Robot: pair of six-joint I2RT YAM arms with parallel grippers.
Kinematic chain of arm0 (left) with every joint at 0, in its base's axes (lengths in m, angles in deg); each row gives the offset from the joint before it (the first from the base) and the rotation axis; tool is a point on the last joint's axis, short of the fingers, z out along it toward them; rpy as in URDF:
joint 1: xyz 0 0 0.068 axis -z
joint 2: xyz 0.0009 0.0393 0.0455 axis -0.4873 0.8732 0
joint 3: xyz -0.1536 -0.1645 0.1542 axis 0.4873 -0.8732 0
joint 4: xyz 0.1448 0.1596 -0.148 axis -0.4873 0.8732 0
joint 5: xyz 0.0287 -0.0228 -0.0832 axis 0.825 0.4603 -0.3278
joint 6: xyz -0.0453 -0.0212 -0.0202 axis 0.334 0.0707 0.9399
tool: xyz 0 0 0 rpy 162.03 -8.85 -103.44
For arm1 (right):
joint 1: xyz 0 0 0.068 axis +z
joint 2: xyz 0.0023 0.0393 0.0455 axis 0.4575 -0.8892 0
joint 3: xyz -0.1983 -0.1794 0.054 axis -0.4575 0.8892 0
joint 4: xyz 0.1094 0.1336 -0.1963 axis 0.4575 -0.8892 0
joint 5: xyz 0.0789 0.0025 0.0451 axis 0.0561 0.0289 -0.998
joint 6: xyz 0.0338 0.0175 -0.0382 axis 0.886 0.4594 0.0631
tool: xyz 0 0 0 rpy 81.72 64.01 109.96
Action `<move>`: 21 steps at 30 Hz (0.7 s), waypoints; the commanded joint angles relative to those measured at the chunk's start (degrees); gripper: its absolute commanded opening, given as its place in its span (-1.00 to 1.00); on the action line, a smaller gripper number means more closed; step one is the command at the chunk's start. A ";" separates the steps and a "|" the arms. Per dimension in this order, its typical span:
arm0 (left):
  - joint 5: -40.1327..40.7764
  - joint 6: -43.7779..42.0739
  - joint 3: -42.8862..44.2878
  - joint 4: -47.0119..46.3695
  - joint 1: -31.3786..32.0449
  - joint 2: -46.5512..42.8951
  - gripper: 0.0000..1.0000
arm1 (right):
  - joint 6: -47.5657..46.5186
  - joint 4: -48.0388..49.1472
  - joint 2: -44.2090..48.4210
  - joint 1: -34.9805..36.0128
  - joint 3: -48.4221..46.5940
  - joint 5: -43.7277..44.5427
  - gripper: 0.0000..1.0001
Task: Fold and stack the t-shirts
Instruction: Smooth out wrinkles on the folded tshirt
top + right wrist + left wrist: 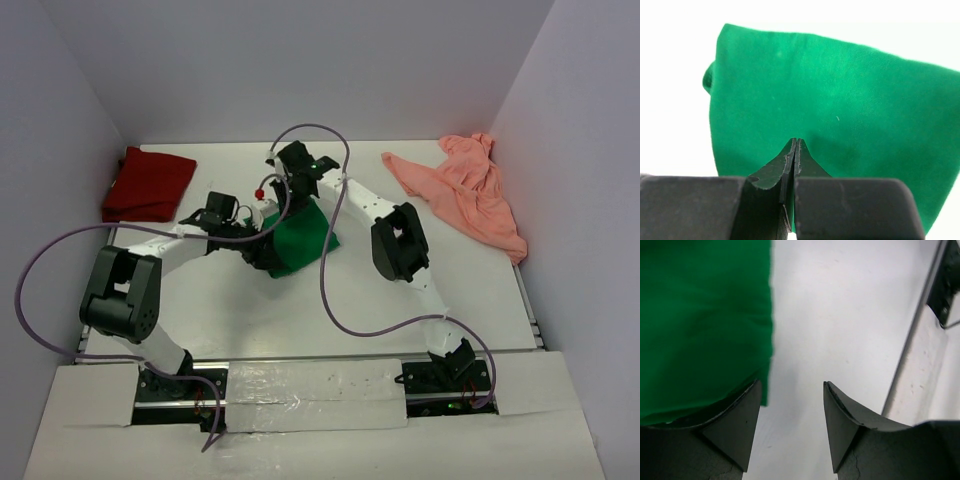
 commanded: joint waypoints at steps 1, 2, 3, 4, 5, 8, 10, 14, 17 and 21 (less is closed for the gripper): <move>-3.68 -1.88 0.90 2.45 3.04 0.26 0.22 | 1.48 2.32 2.22 -0.52 -3.30 1.67 -1.00; -3.15 -2.23 0.82 2.98 3.48 0.52 0.22 | 1.39 2.59 2.39 -0.87 -2.86 1.40 -1.00; -2.54 -2.76 0.64 3.60 3.83 0.53 0.22 | 1.30 2.42 2.48 -0.96 -2.25 1.31 -1.00; -1.05 -3.20 0.64 4.65 3.84 0.27 0.22 | 1.21 2.50 2.83 -1.13 -1.81 1.23 -1.00; 0.62 -3.38 0.73 4.92 3.75 0.00 0.22 | 1.13 2.50 2.92 -1.22 -1.63 1.14 -1.00; 10.33 -2.24 -1.20 3.09 3.75 -2.45 0.23 | 0.34 2.42 3.62 -1.48 -0.57 1.05 -1.00; 16.95 -0.13 -2.17 1.50 3.84 -4.04 0.22 | -0.98 2.24 4.15 -1.48 0.21 1.75 -1.00; 26.82 2.68 -5.68 -2.19 3.22 -10.10 0.19 | -5.98 6.01 9.15 -0.96 5.57 10.61 -1.00; 22.98 3.66 -6.39 -3.69 2.00 -13.70 0.21 | -12.22 10.66 12.84 -0.34 11.19 21.76 -0.77; 17.50 4.45 -7.71 -5.79 -2.30 -19.32 0.22 | -18.63 16.81 23.71 -0.34 22.59 23.65 -0.59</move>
